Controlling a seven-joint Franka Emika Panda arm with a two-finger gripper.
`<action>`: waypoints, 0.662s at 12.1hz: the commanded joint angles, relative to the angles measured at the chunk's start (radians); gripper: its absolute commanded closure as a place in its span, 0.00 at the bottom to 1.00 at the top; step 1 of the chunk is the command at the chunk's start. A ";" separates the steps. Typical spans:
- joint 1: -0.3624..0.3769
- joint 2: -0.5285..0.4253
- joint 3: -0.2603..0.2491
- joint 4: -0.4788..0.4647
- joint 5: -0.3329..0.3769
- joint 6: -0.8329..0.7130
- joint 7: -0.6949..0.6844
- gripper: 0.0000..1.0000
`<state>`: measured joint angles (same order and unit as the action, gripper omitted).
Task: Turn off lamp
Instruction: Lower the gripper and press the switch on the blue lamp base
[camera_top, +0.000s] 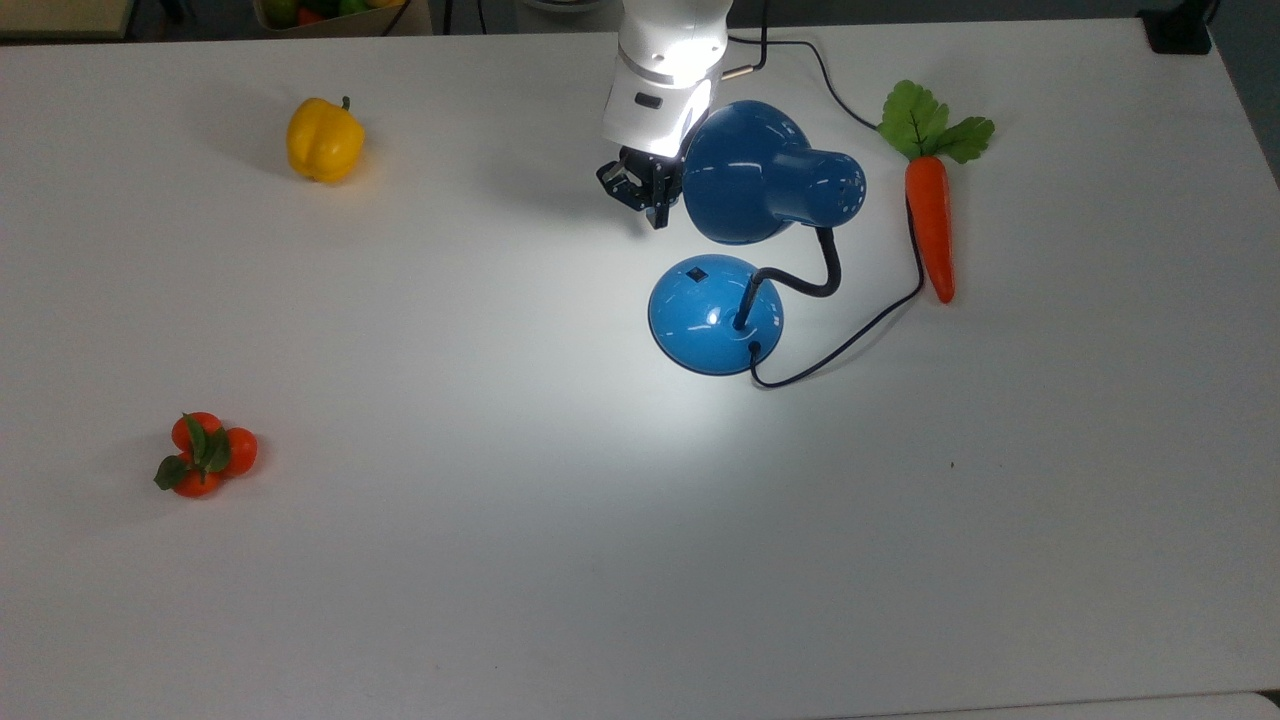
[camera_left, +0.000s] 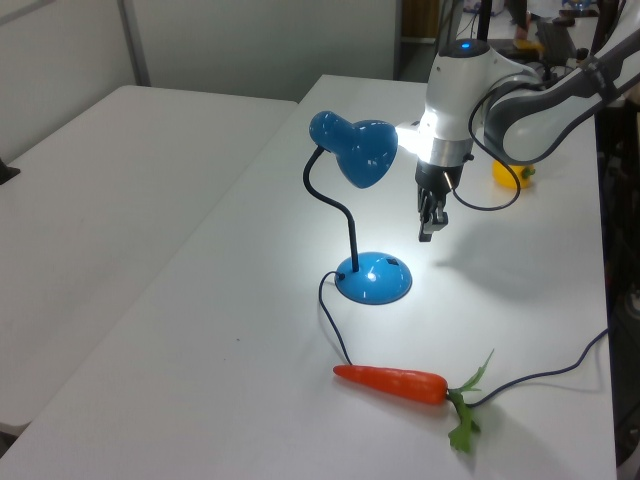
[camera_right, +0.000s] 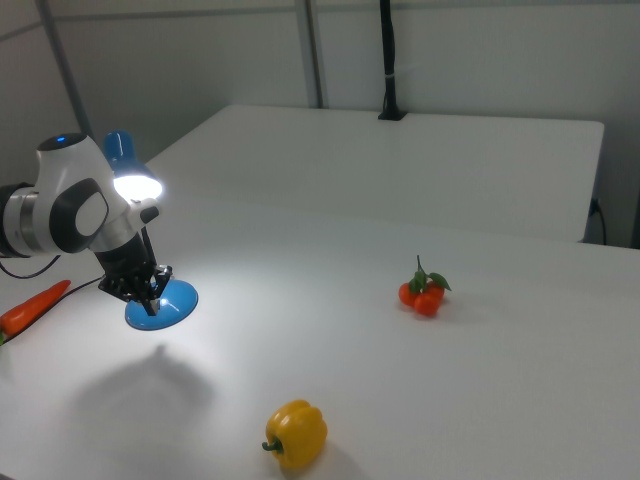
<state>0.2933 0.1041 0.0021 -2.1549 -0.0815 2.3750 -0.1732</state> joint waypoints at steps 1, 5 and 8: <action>0.012 0.040 -0.007 -0.016 0.000 0.120 -0.035 1.00; 0.012 0.078 0.013 -0.014 0.000 0.213 -0.034 1.00; 0.012 0.085 0.015 -0.013 0.000 0.239 -0.034 1.00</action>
<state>0.2997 0.1899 0.0176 -2.1573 -0.0816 2.5792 -0.1884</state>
